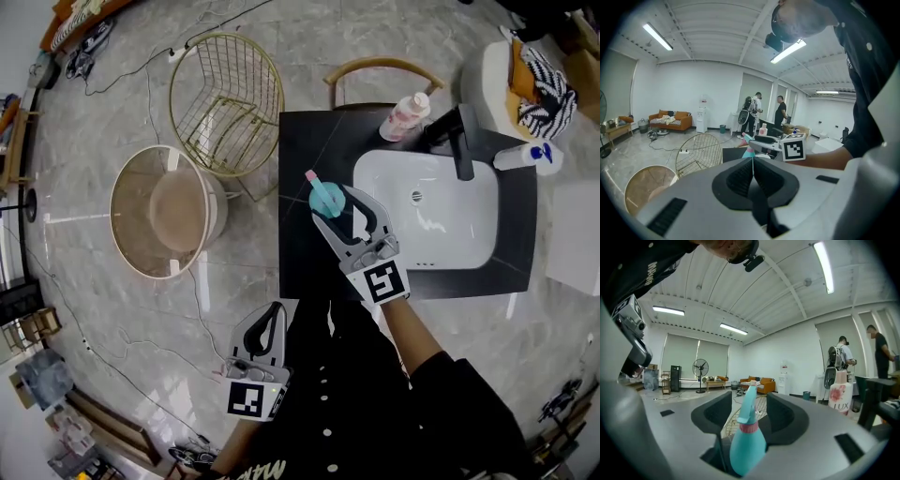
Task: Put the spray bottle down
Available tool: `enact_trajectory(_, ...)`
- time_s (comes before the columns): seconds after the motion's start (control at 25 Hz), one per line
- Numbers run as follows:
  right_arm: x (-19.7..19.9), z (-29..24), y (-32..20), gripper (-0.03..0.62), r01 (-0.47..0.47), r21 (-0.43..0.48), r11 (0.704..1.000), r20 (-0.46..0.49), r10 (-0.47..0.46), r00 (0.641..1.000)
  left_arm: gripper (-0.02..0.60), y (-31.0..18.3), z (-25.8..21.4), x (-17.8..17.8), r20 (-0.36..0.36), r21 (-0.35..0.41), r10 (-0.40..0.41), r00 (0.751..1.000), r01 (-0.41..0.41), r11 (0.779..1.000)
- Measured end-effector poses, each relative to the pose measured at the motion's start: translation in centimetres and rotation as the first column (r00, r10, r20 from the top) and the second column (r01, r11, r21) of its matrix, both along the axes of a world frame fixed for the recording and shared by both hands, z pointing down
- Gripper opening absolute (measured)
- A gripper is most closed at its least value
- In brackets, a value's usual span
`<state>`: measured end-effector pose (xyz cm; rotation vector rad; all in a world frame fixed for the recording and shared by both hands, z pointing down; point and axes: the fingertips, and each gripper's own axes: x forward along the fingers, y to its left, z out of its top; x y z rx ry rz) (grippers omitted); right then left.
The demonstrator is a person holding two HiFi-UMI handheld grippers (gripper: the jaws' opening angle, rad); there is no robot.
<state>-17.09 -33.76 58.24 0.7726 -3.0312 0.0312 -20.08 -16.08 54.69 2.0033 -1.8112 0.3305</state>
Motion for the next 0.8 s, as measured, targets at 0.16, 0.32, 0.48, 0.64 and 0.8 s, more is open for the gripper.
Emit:
enact_trajectory(0.16,2.1,-2.9,-0.3,0.224,-0.032,-0.001,1.0,0.03,0.032,0.999,0.015,-2.5,-1.3,0.0,0.022,0.059,0.045,0.999,-0.046,0.997)
enact_trajectory(0.32,5.5,-6.4,-1.0,0.164,-0.1,0.001,0.995,0.017,0.1,0.995,0.015,-5.4,-2.9,0.4,0.044,0.119,0.074,0.996,-0.079,0.99)
enact_trajectory(0.48,8.6,-10.8,-0.6,0.041,-0.142,0.014,0.99,0.043,0.141,0.989,0.015,-7.5,-5.6,0.9,0.056,0.187,0.113,0.992,-0.122,0.975)
enact_trajectory(0.64,11.1,-14.2,0.5,0.01,-0.177,0.05,0.983,0.045,0.174,0.984,0.015,-8.9,-7.6,1.8,0.066,0.242,0.16,0.985,-0.171,0.955)
enact_trajectory(0.8,13.3,-16.1,0.9,-0.003,-0.254,0.077,0.964,0.012,0.254,0.967,0.015,-10.4,-9.3,2.5,0.077,0.286,0.193,0.978,-0.207,0.936)
